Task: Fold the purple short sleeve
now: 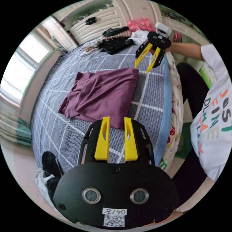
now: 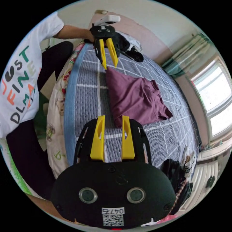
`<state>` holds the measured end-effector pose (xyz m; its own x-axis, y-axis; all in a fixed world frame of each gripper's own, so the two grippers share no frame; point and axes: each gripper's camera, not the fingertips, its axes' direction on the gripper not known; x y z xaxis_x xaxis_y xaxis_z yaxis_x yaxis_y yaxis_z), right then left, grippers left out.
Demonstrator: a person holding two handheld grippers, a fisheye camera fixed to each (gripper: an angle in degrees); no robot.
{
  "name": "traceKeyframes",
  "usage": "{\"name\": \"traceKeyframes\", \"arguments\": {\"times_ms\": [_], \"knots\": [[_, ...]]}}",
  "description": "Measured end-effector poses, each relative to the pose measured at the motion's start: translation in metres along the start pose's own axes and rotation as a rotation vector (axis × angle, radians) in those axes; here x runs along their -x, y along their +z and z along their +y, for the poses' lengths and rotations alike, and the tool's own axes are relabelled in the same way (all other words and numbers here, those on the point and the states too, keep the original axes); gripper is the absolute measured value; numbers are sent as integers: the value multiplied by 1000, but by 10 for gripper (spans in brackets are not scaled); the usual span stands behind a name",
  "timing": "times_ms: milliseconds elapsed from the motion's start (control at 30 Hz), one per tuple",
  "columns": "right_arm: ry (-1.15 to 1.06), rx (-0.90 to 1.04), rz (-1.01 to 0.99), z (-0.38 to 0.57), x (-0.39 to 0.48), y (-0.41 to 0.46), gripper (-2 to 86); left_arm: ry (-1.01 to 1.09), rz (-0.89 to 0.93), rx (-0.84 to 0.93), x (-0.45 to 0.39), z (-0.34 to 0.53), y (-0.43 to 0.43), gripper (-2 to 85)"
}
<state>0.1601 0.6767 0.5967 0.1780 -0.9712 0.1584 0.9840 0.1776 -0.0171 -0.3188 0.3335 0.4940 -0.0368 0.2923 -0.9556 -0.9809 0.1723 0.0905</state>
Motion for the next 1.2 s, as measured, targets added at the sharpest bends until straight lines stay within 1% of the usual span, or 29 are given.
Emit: {"name": "traceKeyframes", "arguments": {"times_ms": [100, 167, 333, 433, 500, 567, 633, 767, 867, 900, 967, 1033, 1100, 1200], "knots": [[-71, 20, 23, -11, 14, 8, 78, 60, -110, -13, -23, -12, 6, 110], [-100, 70, 59, -17, 17, 16, 73, 73, -117, -30, -26, -15, 10, 113], [-174, 88, 34, -23, 22, 30, 63, 114, -13, 6, -21, -21, 31, 116], [-170, 92, -14, -28, 17, 30, 48, 117, 90, 13, -11, -24, 34, 120], [-162, 92, -10, -30, 14, 27, 41, 147, 203, 63, -3, -26, 36, 136], [-174, 94, -28, -32, 11, 24, 39, 166, 245, 64, 0, -27, 34, 139], [-186, 120, -56, -36, 10, 27, 38, 175, 217, 65, -1, -28, 34, 139], [-249, 152, -26, -42, 18, 33, 23, 259, 107, 95, -20, -32, 39, 130], [-251, 139, 25, -43, 20, 29, 10, 288, 82, 105, -25, -34, 38, 94], [-248, 144, 23, -43, 20, 29, 9, 278, 63, 111, -24, -35, 38, 52], [-218, 152, 4, -45, 15, 26, 8, 301, -9, 101, -23, -35, 35, 21], [-195, 151, -2, -45, 11, 23, 7, 312, -7, 116, -22, -37, 33, 11], [-165, 147, -12, -45, 6, 18, 6, 344, -51, 115, -26, -35, 29, 3], [-124, 135, -29, -42, 3, 6, 5, 334, -68, 109, -27, -30, 18, -1]]}}
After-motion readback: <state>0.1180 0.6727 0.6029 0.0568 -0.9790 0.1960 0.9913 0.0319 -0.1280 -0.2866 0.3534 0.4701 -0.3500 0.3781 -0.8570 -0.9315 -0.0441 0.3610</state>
